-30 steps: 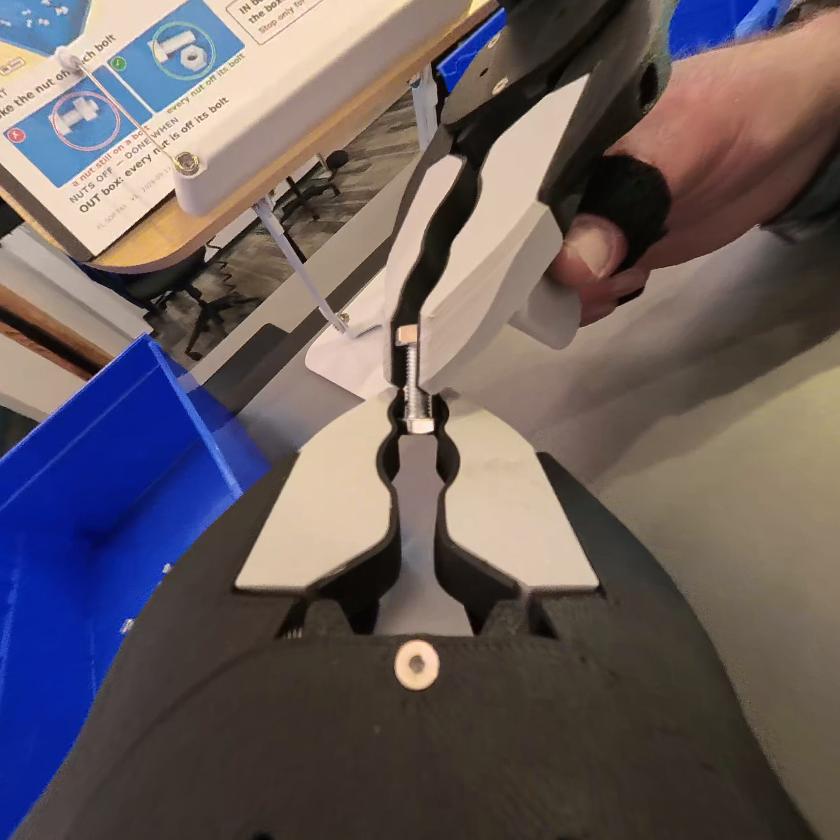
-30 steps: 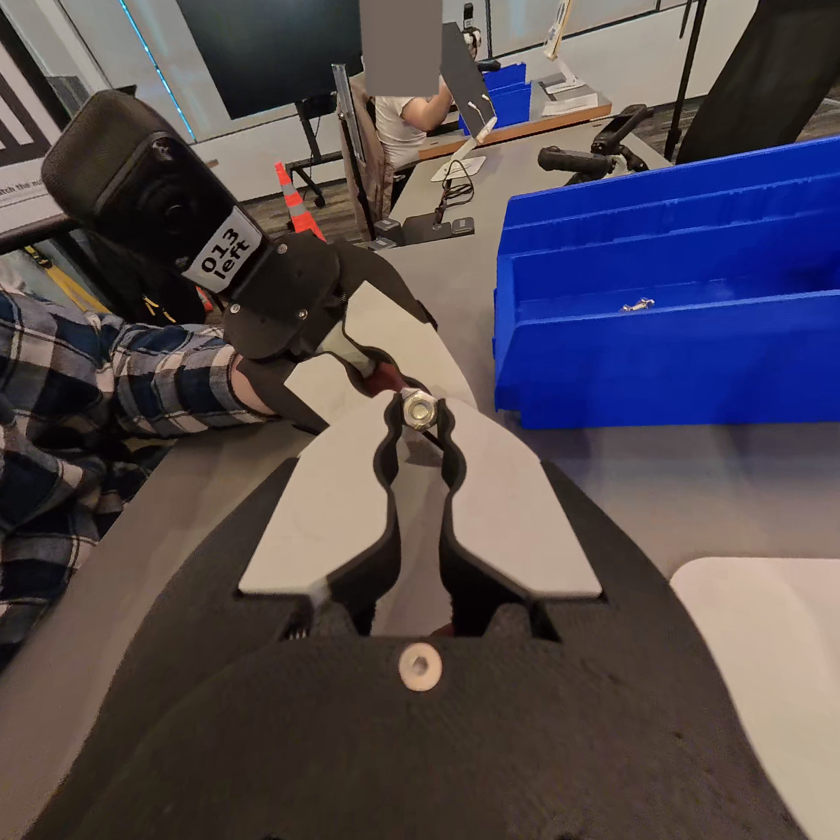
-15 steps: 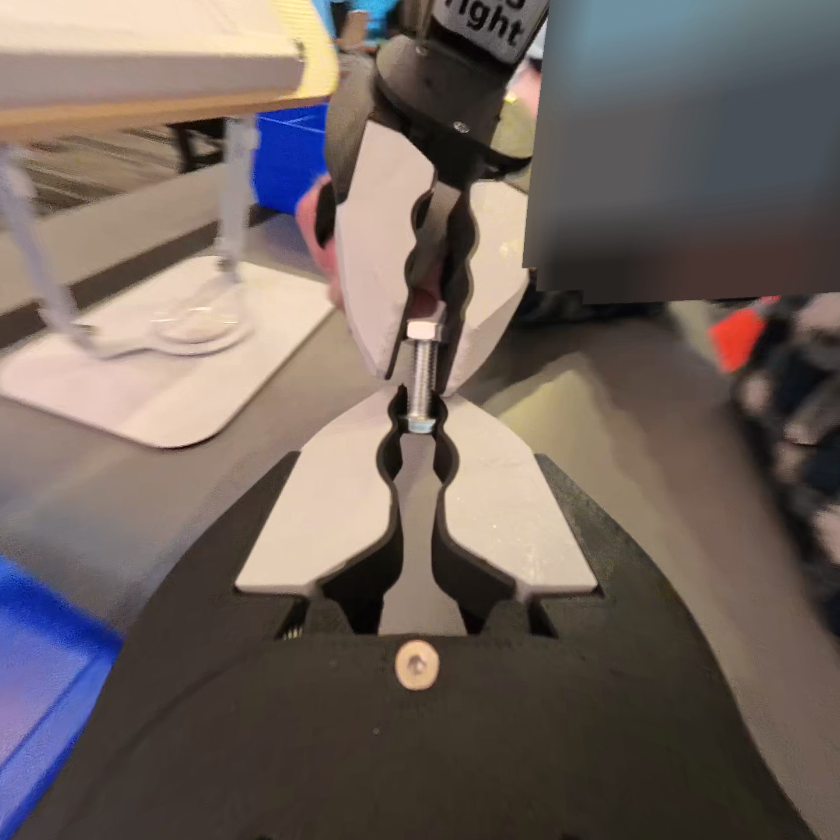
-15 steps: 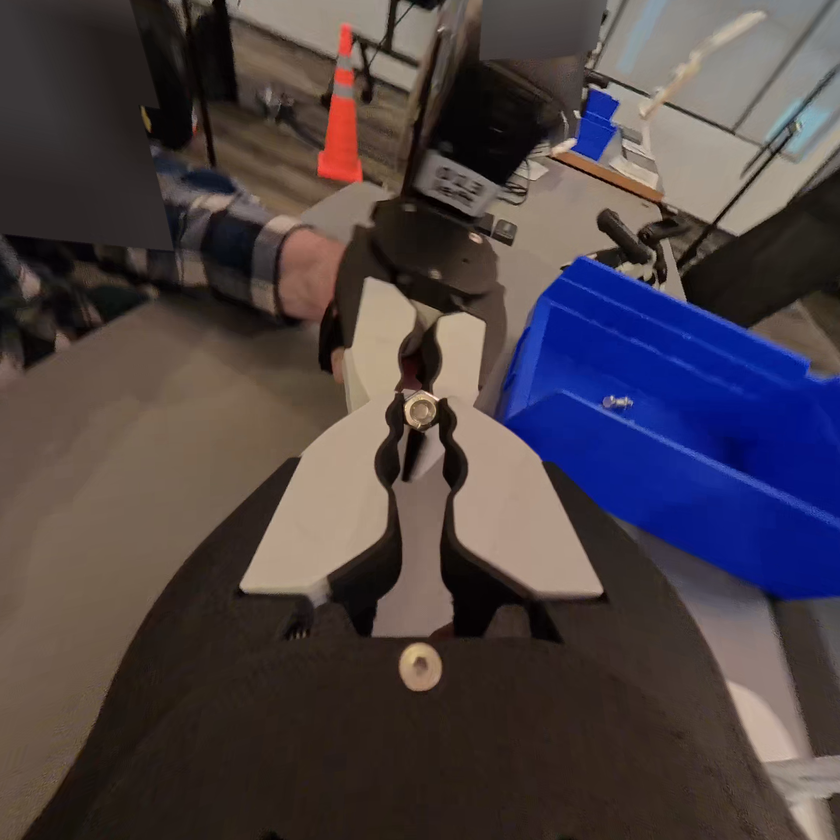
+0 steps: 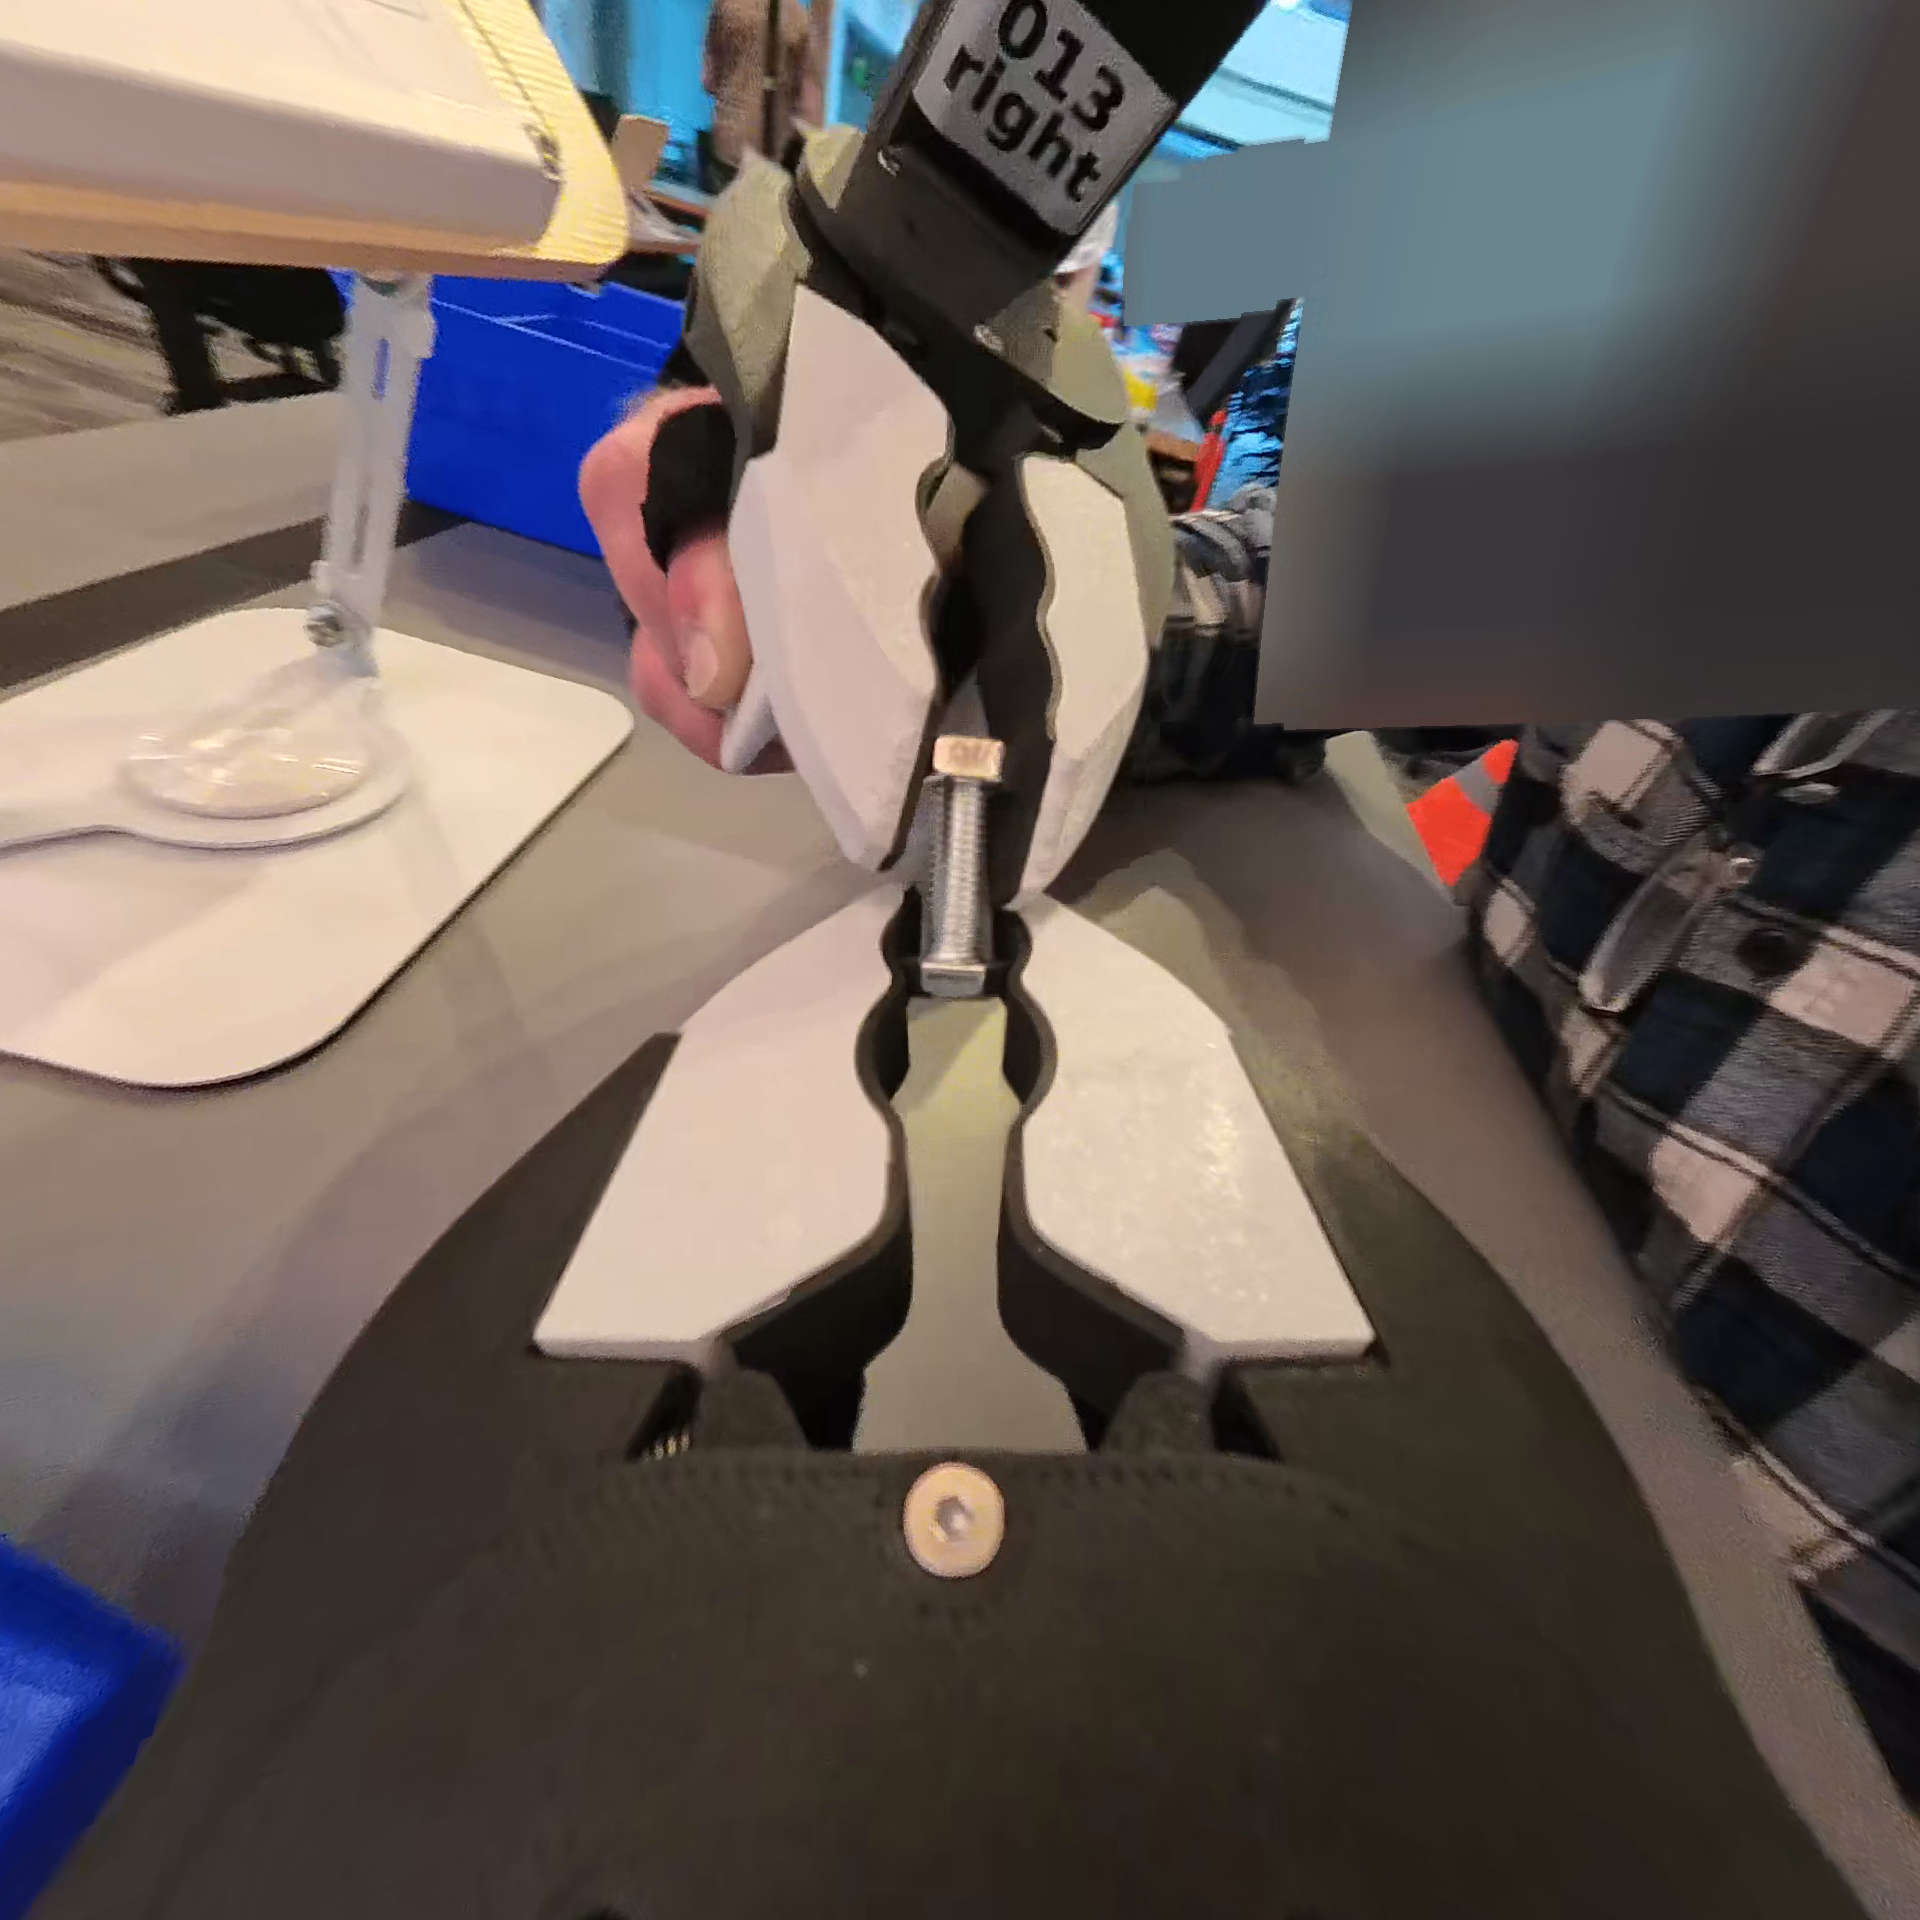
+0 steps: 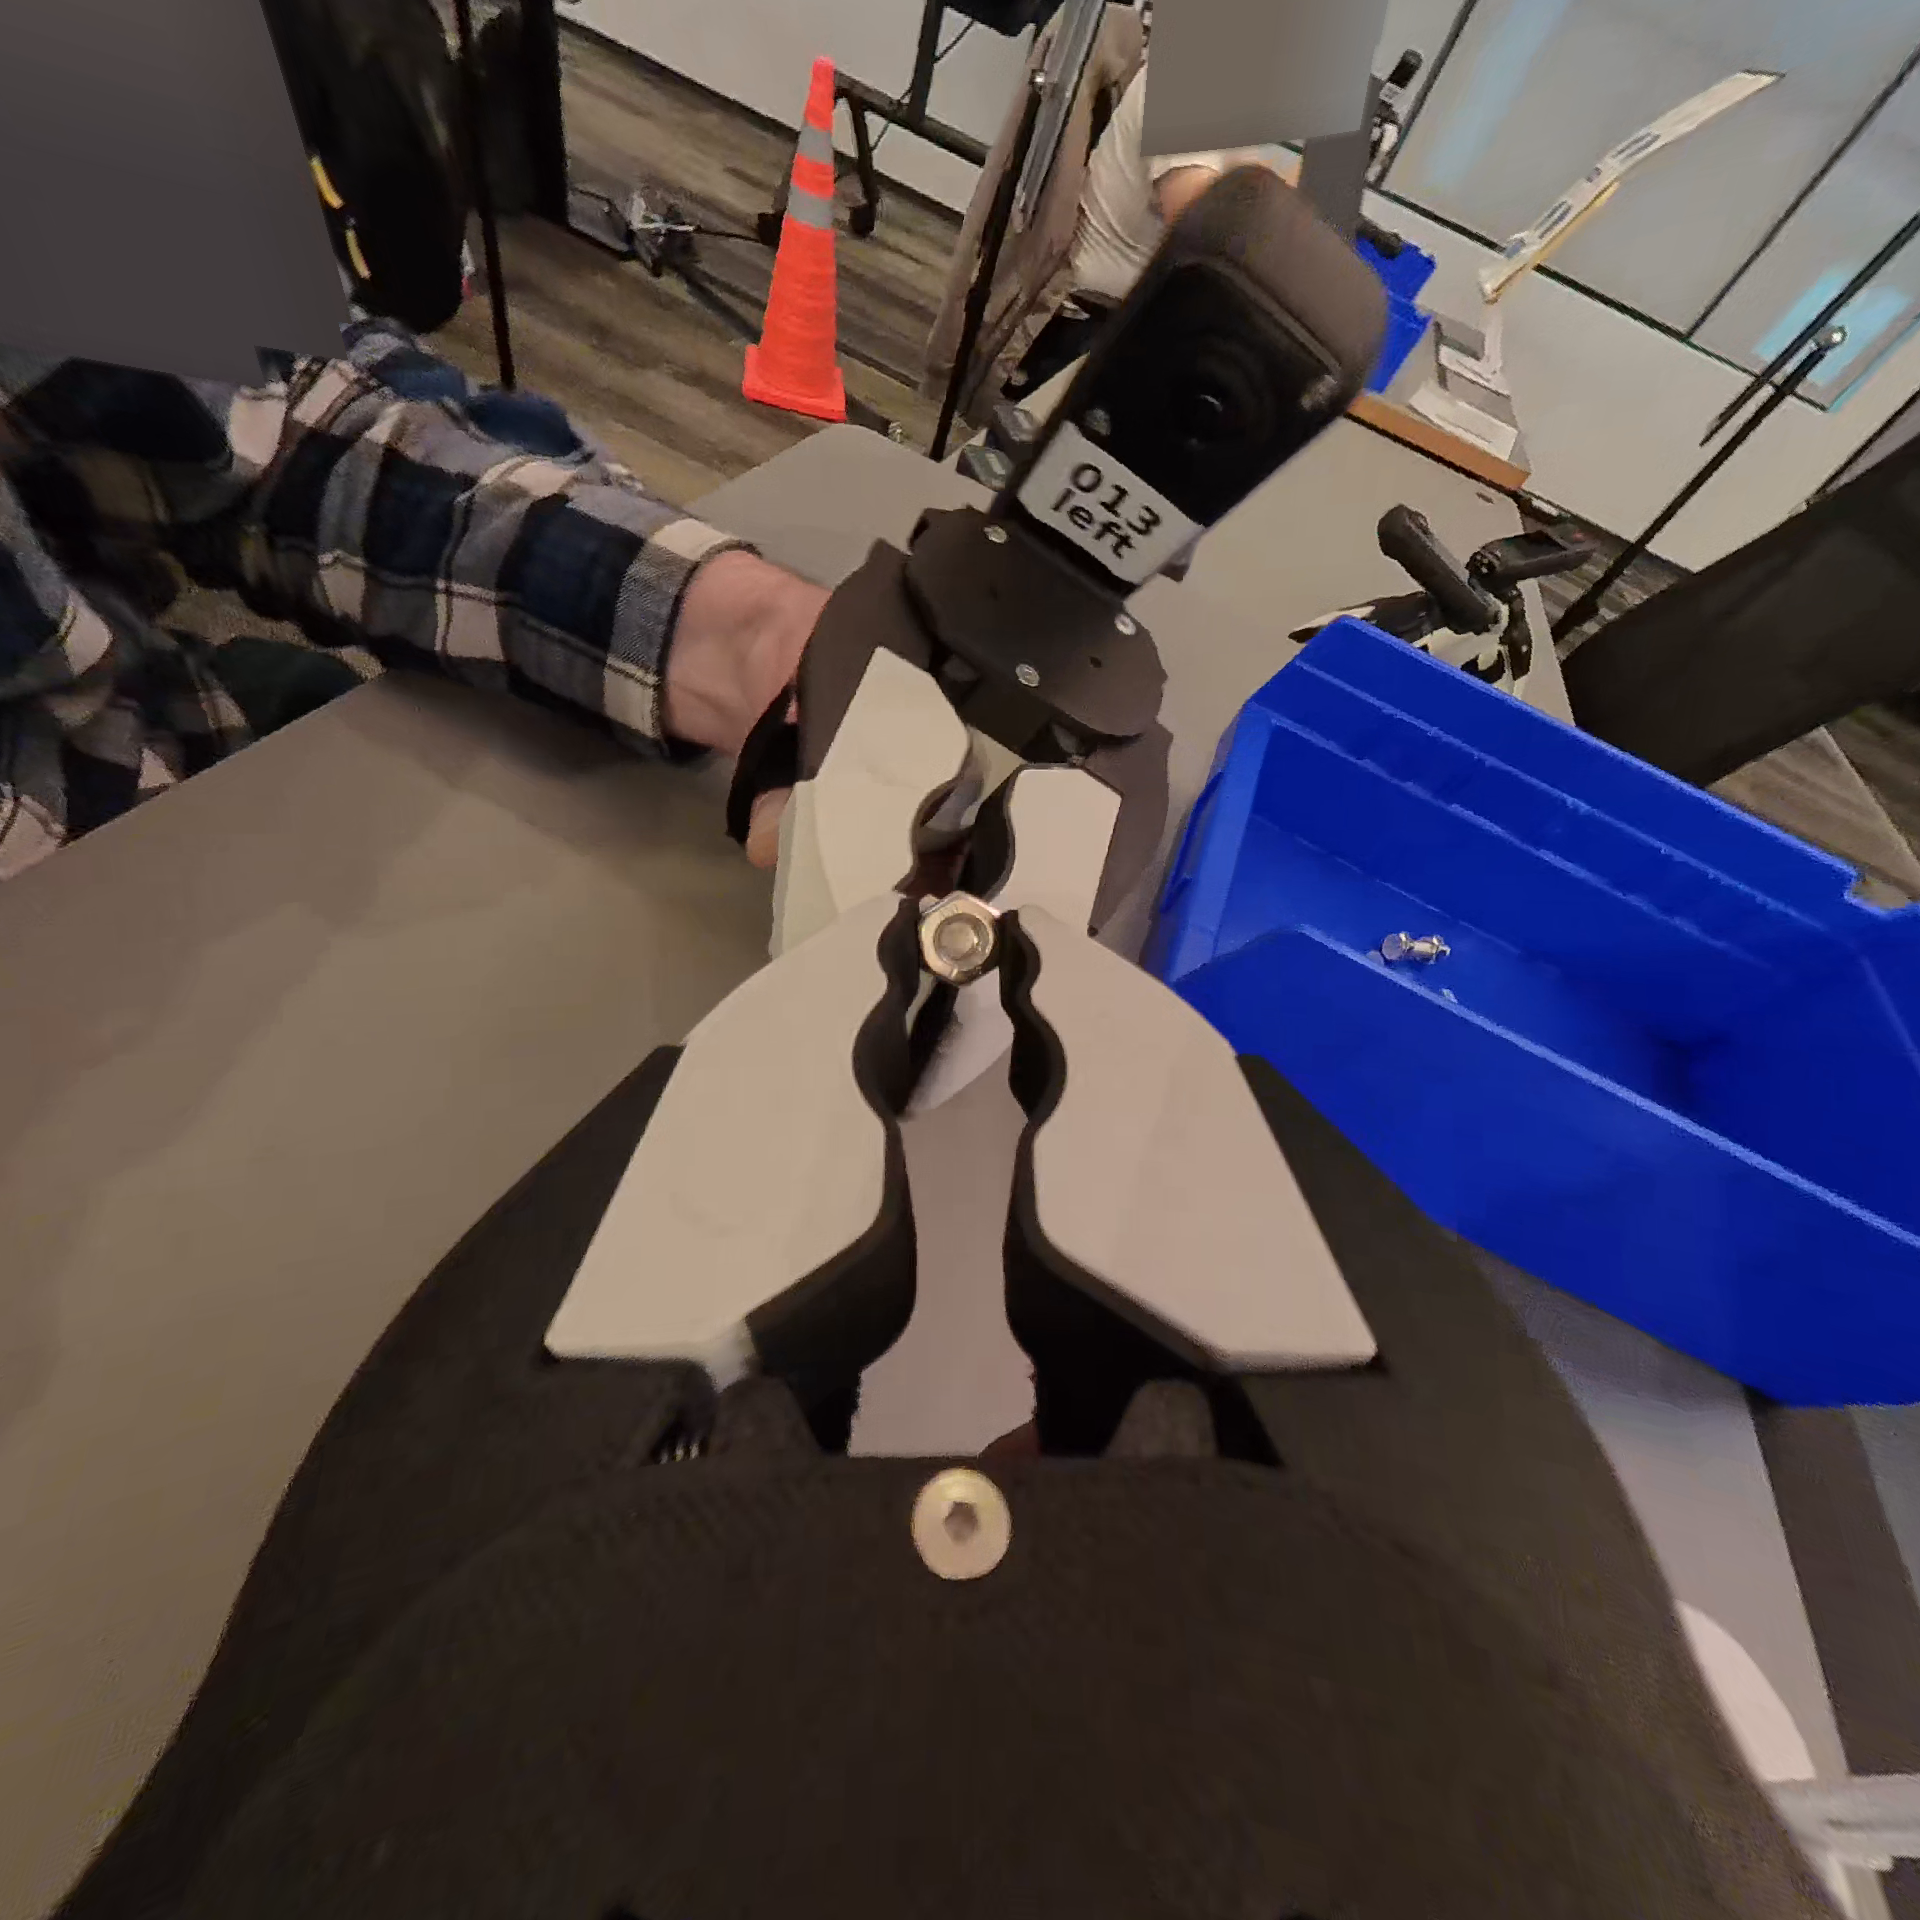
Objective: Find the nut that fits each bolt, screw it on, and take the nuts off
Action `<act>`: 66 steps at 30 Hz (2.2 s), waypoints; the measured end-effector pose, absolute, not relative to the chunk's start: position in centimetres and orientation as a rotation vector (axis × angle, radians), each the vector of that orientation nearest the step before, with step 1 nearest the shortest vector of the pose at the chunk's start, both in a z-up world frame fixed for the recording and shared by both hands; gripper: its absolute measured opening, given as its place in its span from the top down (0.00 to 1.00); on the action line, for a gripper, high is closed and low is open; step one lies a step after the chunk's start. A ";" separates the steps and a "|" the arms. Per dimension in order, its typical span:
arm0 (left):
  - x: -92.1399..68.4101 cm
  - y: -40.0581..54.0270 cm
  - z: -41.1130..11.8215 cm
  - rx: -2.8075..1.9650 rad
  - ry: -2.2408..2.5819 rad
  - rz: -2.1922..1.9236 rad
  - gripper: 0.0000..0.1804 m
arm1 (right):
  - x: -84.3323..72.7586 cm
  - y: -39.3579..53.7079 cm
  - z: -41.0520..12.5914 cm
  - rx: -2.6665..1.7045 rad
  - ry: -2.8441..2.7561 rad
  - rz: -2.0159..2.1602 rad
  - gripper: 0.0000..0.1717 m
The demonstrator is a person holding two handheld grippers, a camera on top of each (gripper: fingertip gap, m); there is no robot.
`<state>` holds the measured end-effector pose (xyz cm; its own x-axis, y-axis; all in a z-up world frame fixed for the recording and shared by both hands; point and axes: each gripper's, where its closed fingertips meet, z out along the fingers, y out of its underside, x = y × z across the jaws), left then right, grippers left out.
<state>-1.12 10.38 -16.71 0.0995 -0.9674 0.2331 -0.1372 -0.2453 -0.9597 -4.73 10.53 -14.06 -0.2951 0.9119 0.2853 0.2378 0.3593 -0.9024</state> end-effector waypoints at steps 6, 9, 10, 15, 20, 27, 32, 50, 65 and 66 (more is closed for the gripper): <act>-1.7 12.7 -17.3 -1.577 1.075 -0.970 0.83 | -5.2 11.9 -14.3 -1.161 -1.638 1.082 0.91; -2.6 14.4 -17.4 -1.591 1.024 -0.763 0.80 | -5.3 13.1 -14.6 -1.259 -1.565 1.114 0.91; -3.0 14.9 -17.4 -1.590 1.012 -0.667 0.80 | -5.3 13.6 -14.7 -1.298 -1.529 1.133 0.91; -3.9 16.4 -17.9 -1.595 1.010 -0.329 0.85 | -5.6 14.9 -15.9 -1.452 -1.430 1.189 0.91; -4.2 16.7 -18.1 -1.598 1.023 -0.234 0.92 | -5.7 15.1 -16.3 -1.506 -1.388 1.210 0.91; -3.7 15.7 -17.9 -1.630 1.032 -0.448 0.92 | -5.5 14.5 -15.6 -1.392 -1.462 1.194 0.91; -3.6 14.4 -16.8 -1.628 0.980 -0.804 0.92 | -4.9 13.5 -14.7 -1.181 -1.646 0.977 0.91; -3.4 13.7 -16.8 -1.627 0.971 -0.987 0.92 | 7.7 20.6 -1.5 -1.181 -1.296 0.429 0.91; -3.1 13.9 -17.1 -1.622 0.982 -0.944 0.92 | 39.0 32.0 -13.7 -2.099 -0.885 -0.124 0.91; -3.2 14.0 -17.2 -1.625 0.983 -0.940 0.92 | 39.2 32.0 -14.9 -2.151 -0.908 -0.132 0.91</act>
<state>-3.19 13.95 -17.16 0.3732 -0.9198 0.1213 -0.1626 -0.1936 -0.9675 39.25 31.98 -14.95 0.7392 0.5646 0.3671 0.6457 -0.4391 -0.6247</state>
